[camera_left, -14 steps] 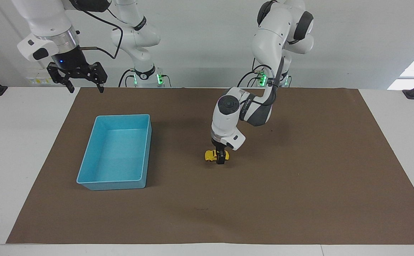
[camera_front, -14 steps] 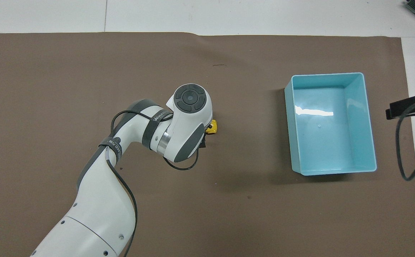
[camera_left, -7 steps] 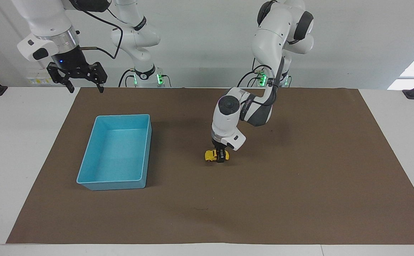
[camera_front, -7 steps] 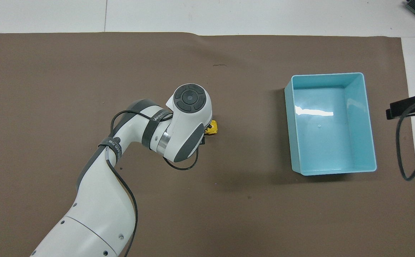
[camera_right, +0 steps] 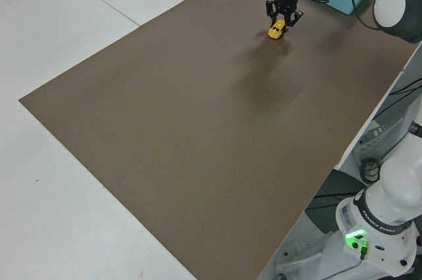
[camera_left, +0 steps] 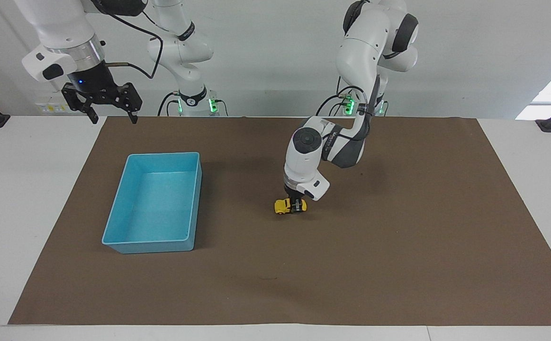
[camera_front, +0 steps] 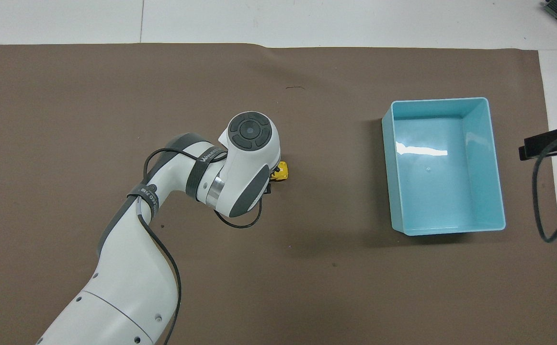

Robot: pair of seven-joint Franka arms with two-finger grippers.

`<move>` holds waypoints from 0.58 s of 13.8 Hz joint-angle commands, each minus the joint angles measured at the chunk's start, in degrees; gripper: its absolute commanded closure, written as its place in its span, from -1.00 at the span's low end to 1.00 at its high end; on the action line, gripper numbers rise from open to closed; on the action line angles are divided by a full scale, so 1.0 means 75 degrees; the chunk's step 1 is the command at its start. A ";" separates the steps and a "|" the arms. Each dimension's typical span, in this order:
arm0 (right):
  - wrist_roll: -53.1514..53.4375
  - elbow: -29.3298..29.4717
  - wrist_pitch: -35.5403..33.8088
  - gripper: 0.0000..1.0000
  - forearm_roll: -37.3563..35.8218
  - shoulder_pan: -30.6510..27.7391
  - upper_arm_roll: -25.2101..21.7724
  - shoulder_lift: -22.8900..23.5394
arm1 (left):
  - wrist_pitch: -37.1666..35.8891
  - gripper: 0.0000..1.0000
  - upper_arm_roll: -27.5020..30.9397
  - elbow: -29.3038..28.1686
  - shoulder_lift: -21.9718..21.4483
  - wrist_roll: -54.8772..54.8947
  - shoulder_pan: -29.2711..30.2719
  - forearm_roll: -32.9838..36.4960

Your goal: Wind up and store yellow beetle car

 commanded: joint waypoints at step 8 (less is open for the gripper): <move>-0.0155 -0.0218 0.0123 -1.00 0.0021 -0.0074 0.0023 -0.0178 | 0.0031 0.44 0.0049 -0.1150 -0.0514 0.0943 0.0733 -0.0062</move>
